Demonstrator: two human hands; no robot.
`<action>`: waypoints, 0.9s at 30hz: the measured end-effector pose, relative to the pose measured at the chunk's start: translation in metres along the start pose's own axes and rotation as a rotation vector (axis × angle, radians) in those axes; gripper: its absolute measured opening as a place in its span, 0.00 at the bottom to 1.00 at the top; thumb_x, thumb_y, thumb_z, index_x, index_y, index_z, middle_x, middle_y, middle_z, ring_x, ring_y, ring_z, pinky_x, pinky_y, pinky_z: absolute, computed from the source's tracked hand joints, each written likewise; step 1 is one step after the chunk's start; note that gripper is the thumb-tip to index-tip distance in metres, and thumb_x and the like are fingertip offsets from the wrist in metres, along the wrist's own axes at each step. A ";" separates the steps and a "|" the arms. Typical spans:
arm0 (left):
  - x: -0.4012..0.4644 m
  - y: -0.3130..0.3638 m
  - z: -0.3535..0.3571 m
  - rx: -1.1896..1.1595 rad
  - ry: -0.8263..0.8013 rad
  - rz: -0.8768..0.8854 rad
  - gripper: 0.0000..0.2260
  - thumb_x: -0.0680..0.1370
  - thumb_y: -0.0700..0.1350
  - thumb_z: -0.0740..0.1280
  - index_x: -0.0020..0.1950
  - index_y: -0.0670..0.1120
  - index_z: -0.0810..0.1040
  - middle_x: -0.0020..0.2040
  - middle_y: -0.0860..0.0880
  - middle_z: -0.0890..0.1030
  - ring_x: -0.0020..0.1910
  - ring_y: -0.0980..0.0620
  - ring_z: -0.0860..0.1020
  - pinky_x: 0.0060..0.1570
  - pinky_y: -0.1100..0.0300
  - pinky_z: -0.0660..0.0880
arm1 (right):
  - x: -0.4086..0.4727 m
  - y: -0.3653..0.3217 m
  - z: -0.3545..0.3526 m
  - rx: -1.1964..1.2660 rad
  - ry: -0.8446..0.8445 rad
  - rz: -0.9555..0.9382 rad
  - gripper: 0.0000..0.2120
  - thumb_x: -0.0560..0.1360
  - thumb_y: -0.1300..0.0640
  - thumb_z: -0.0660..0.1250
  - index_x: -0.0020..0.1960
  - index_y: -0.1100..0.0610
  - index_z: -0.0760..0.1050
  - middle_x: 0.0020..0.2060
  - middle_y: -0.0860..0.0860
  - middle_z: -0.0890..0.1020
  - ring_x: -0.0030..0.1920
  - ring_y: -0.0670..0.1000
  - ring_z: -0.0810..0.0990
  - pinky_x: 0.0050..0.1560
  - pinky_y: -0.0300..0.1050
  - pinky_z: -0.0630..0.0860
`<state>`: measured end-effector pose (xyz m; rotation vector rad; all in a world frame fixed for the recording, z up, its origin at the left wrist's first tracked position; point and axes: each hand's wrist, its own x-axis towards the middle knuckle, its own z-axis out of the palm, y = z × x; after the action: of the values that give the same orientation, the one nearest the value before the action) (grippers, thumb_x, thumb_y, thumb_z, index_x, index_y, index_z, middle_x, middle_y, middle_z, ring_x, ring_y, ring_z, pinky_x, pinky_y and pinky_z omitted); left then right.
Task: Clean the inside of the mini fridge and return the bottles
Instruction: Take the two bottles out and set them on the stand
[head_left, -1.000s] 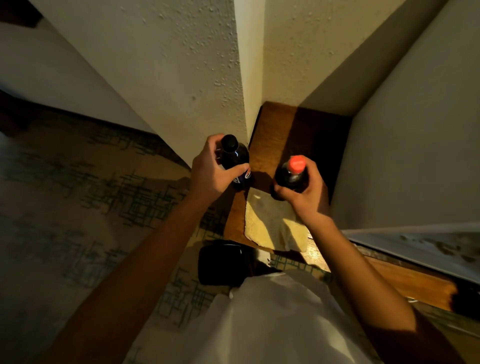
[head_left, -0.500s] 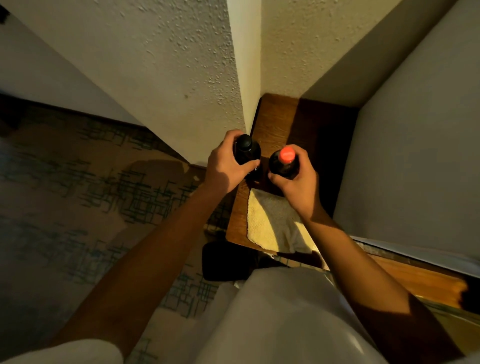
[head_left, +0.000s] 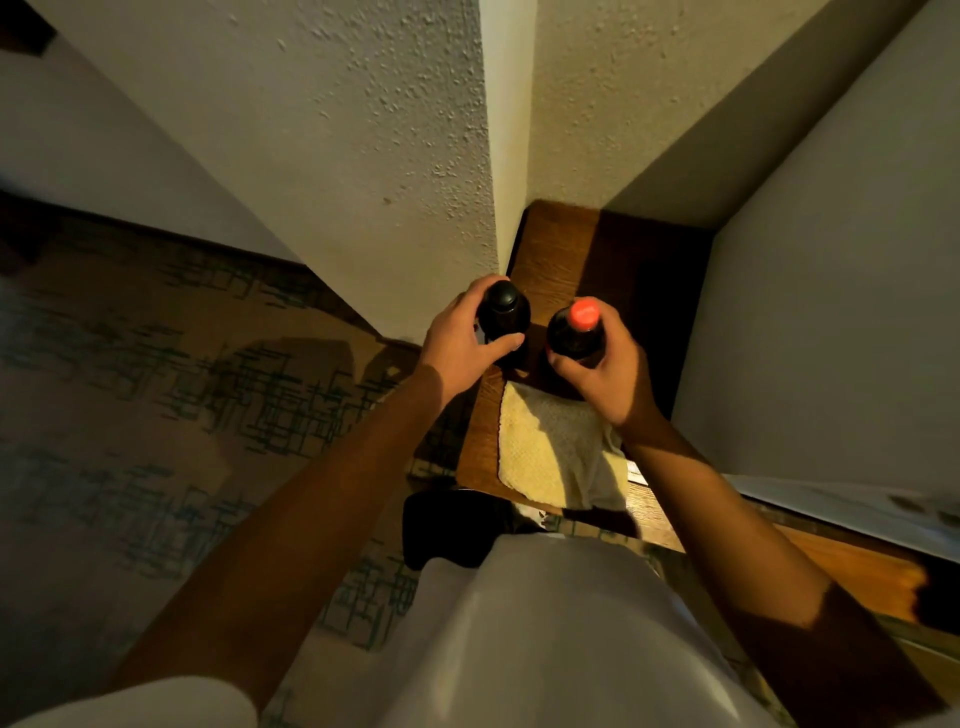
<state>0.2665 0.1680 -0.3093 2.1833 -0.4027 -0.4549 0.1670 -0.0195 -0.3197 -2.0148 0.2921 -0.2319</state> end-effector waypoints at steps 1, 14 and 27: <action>0.000 0.000 -0.001 -0.004 -0.007 0.003 0.32 0.71 0.50 0.77 0.72 0.55 0.68 0.66 0.51 0.77 0.67 0.53 0.75 0.67 0.50 0.75 | 0.000 -0.001 0.000 -0.008 0.001 0.001 0.31 0.68 0.60 0.78 0.67 0.50 0.70 0.60 0.48 0.77 0.62 0.46 0.76 0.65 0.37 0.70; -0.022 -0.008 -0.030 0.030 -0.105 -0.079 0.43 0.71 0.56 0.77 0.80 0.56 0.56 0.78 0.49 0.63 0.70 0.51 0.70 0.66 0.52 0.72 | -0.014 -0.012 -0.013 -0.147 0.058 0.046 0.37 0.68 0.51 0.78 0.72 0.55 0.67 0.68 0.54 0.72 0.68 0.49 0.69 0.69 0.46 0.66; -0.162 -0.037 -0.039 -0.014 0.100 -0.077 0.09 0.81 0.50 0.65 0.48 0.45 0.79 0.46 0.49 0.79 0.45 0.51 0.78 0.44 0.57 0.74 | -0.117 -0.067 -0.005 -0.156 0.108 0.013 0.13 0.76 0.55 0.69 0.60 0.52 0.76 0.54 0.46 0.79 0.51 0.42 0.78 0.49 0.37 0.75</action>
<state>0.1465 0.2869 -0.2870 2.2029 -0.2612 -0.3874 0.0612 0.0407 -0.2612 -2.1576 0.4014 -0.3188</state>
